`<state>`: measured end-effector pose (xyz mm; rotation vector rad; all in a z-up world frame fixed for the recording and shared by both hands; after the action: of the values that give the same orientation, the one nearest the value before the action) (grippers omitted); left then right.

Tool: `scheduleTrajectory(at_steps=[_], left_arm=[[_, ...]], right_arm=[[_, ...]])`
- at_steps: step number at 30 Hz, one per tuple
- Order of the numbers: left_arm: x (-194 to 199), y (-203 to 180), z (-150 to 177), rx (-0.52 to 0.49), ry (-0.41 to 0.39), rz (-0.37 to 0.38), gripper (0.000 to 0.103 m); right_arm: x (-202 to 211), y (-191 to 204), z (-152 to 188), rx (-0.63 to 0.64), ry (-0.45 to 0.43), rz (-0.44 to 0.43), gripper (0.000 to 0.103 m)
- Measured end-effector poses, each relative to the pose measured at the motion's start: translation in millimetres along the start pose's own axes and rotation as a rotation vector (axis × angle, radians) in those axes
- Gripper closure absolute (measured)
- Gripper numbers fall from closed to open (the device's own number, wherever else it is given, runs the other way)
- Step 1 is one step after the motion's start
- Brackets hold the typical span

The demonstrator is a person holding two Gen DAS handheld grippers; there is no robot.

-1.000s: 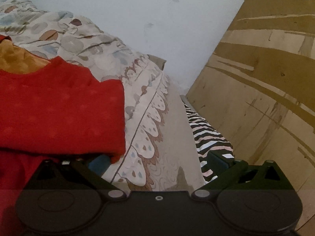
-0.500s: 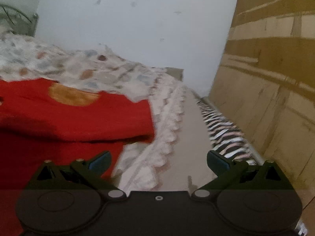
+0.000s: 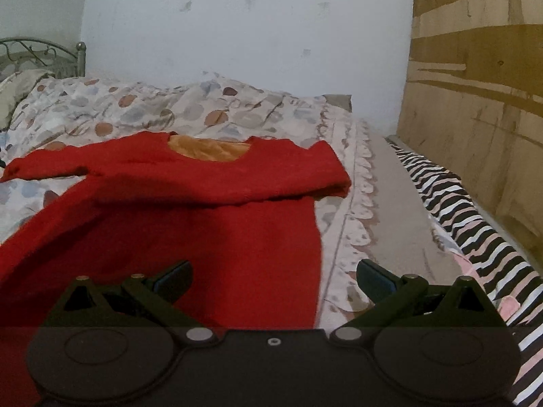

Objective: Fold small clothes

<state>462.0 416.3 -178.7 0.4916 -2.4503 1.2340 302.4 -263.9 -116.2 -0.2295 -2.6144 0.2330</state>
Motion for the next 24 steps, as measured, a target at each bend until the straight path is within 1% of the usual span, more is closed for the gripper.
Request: scheduleTrajectory(at_steps=[1, 2, 3, 4, 5, 6, 7, 9, 11, 12, 13, 14, 17, 21, 23, 24], left_arm=[[-1, 6, -2, 0.034, -0.014, 0.004, 0.009], [-1, 11, -4, 0.069, -0.034, 0.008, 0.011], [-1, 15, -5, 0.091, -0.052, 0.011, 0.017], [0, 19, -7, 0.115, -0.075, 0.012, 0.027], [1, 21, -9, 0.128, -0.087, 0.013, 0.033], [0, 24, -10, 0.140, -0.098, 0.018, 0.050], [-1, 25, -12, 0.150, -0.099, 0.026, 0.069], [-5, 26, -14, 0.166, -0.092, 0.054, 0.079], [-7, 19, -17, 0.143, -0.094, 0.098, 0.087], [-8, 14, -19, 0.119, -0.097, 0.113, 0.100], [-7, 8, -21, 0.090, -0.104, 0.122, 0.103], [-5, 1, -24, 0.062, -0.115, 0.128, 0.103], [11, -29, -36, -0.027, -0.192, 0.163, 0.103], [38, -87, -54, -0.191, -0.282, 0.244, 0.103], [49, -122, -58, -0.273, -0.288, 0.291, 0.103], [51, -135, -58, -0.286, -0.273, 0.303, 0.103]], right_arm=[[1, 2, -2, 0.005, -0.006, -0.001, 0.000], [2, 3, -5, 0.010, -0.014, -0.001, 0.000], [2, 4, -7, 0.015, -0.020, -0.001, 0.000], [2, 5, -9, 0.021, -0.026, -0.002, 0.000], [2, 6, -10, 0.028, -0.030, -0.002, 0.000], [2, 7, -11, 0.033, -0.031, -0.003, 0.000], [2, 8, -12, 0.037, -0.032, -0.005, 0.000], [1, 9, -11, 0.044, -0.030, -0.009, 0.000], [0, 11, -9, 0.058, -0.025, -0.005, 0.000], [0, 12, -7, 0.063, -0.023, -0.001, 0.000], [-1, 13, -6, 0.065, -0.020, 0.001, 0.000], [-1, 13, -4, 0.066, -0.016, 0.001, 0.000], [-2, 11, -3, 0.054, -0.012, 0.002, 0.000], [-1, 7, -5, 0.040, -0.028, 0.004, 0.000], [0, 6, -6, 0.032, -0.036, 0.005, 0.000], [0, 5, -5, 0.027, -0.037, 0.003, 0.000]])
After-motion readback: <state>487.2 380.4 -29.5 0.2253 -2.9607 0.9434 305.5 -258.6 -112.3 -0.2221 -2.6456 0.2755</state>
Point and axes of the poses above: each gripper's, at about its wrist camera, not at the fingertips, and x roughly against the way its jaws point, y to its left, z to its underside, the point moved 9 cm from there along -x, roughly the way its jaws point, and after that the axes turned 14 degrees about z, right-handed, at the moved point
